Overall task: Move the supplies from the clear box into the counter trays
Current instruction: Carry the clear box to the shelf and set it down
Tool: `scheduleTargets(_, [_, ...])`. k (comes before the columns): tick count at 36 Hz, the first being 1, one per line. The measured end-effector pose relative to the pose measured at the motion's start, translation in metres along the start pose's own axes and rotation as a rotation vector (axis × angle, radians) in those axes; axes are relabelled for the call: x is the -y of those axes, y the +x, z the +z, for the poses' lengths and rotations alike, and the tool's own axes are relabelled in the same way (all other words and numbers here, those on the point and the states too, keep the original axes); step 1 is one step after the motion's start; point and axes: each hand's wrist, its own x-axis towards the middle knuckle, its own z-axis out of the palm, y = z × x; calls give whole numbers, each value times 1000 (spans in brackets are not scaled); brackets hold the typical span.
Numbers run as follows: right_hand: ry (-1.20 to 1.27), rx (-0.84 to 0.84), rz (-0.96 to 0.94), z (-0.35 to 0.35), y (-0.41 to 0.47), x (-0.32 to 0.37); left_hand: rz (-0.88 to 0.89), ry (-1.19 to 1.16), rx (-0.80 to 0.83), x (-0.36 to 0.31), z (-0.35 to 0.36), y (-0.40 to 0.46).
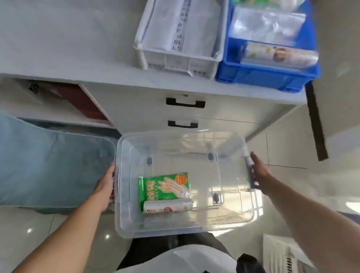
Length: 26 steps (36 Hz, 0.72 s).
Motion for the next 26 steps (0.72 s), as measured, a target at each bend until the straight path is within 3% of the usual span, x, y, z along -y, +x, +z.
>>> scheduleTargets(12, [330,-443,-4,-148,-55,-72,107,338,339,-47,154,-16])
scheduleTargets(26, [541,-577,-65,-229,-112,-112,220,477,594,-78,240,-80])
